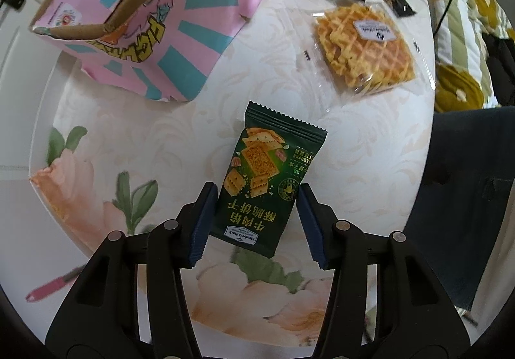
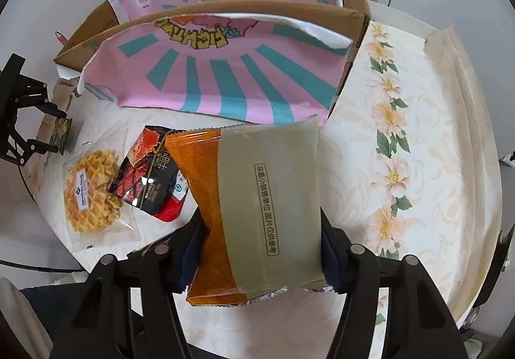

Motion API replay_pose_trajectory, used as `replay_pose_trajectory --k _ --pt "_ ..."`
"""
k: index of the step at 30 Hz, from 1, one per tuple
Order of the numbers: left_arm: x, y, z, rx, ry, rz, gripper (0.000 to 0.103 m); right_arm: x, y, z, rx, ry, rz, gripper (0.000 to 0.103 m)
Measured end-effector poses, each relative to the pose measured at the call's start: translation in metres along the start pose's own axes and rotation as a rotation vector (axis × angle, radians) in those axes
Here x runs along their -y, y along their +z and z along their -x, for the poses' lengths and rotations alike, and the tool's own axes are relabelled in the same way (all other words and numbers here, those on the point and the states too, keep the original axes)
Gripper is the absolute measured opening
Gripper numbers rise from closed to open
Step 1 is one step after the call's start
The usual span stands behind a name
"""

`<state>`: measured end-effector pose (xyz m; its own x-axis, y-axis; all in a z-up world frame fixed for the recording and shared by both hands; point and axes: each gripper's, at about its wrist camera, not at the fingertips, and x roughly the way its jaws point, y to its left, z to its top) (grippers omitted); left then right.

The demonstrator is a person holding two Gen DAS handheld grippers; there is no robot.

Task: Organize snacks
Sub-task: 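Grasp the green cracker packet with the left tool while the right tool grasps the orange-and-cream pouch, then carry the green packet and orange-and-cream pouch over the cardboard box with both tools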

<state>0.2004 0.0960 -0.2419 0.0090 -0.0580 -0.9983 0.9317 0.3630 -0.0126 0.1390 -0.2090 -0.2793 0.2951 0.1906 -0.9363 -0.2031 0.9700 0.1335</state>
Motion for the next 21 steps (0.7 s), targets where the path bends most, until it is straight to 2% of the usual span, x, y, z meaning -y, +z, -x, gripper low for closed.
replay_pose_trajectory --k 11,21 --pt "0.029 0.009 0.044 0.073 0.007 0.112 0.046 -0.006 -0.02 0.038 0.082 0.036 -0.035 0.056" --pt "0.043 0.006 0.082 0.231 -0.017 0.334 0.046 -0.011 -0.02 0.093 0.189 0.079 -0.019 0.056"
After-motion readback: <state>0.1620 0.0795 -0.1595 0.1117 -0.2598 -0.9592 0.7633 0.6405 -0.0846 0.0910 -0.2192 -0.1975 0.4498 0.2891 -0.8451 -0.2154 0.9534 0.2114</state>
